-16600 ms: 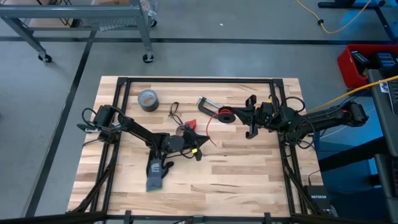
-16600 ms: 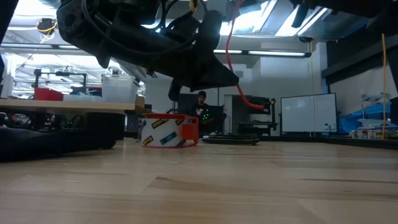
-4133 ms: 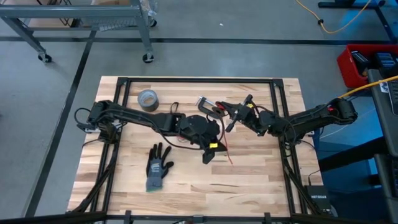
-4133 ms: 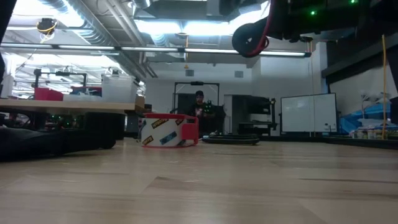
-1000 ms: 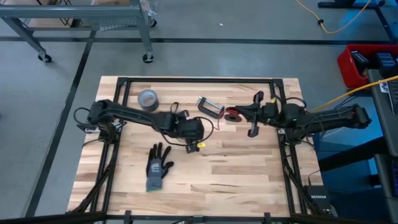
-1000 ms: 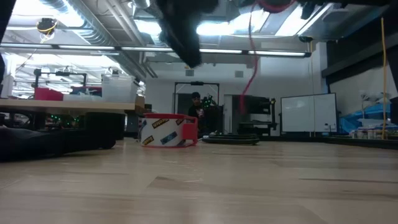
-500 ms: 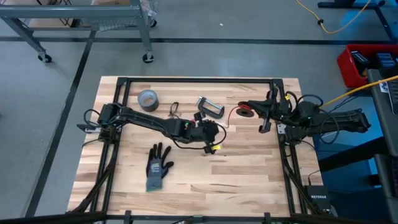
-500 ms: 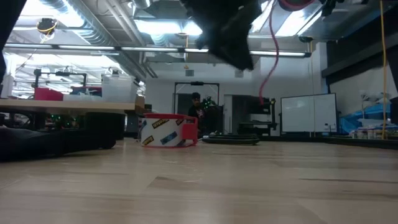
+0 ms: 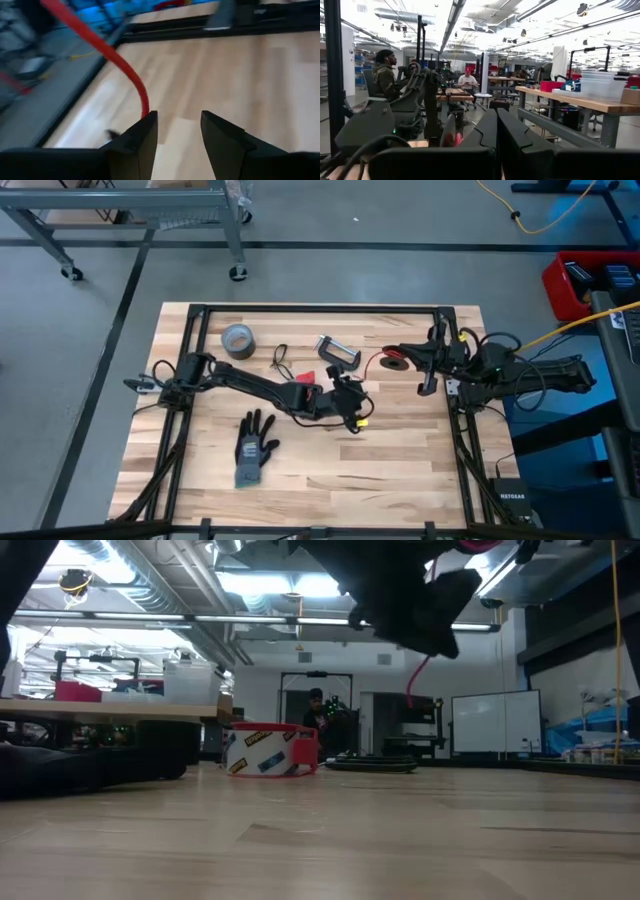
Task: Coil cords
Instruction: Coil the red wire onto the spool
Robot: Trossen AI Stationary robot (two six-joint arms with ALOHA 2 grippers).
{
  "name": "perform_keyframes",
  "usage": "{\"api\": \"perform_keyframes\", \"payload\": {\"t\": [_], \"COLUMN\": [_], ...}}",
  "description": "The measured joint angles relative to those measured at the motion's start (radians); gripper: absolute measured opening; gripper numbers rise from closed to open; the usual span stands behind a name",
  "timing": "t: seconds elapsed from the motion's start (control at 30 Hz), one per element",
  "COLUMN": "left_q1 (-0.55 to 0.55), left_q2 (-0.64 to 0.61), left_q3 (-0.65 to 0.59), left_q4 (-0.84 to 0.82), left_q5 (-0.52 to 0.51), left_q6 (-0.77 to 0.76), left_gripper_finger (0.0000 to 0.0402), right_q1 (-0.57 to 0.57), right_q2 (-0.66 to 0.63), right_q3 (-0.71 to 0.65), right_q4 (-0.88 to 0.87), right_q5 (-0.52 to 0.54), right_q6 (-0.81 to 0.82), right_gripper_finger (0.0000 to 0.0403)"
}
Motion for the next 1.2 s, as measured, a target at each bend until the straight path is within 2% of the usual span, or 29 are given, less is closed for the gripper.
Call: {"api": "perform_keyframes", "payload": {"t": [0.23,0.4,0.7,0.93,1.2], "left_q1": [-0.045,-0.071,-0.04,-0.022,-0.022], "left_q2": [0.0,0.0,0.0,0.0,0.0], "left_q3": [0.0,0.0,0.0,0.0,0.0], "left_q4": [0.017,0.024,0.093,0.178,0.18], "left_q5": [-0.153,-0.196,-0.191,-0.038,-0.032], "left_q6": [-0.008,-0.021,-0.012,0.048,0.045], "left_gripper_finger": [0.0142,0.0122,0.0083,0.0051,0.0019], "right_q1": [0.0,0.0,0.0,0.0,0.0], "right_q2": [-0.002,-0.002,-0.001,-0.001,-0.001], "right_q3": [0.0,0.0,0.0,0.0,0.0], "right_q4": [0.001,0.002,0.006,0.052,0.059], "right_q5": [0.0,-0.001,-0.019,-0.026,-0.026], "right_q6": [0.0,0.0,0.0,0.0,0.0], "right_gripper_finger": [0.0005,0.0005,0.0005,0.0005,0.0005]}}
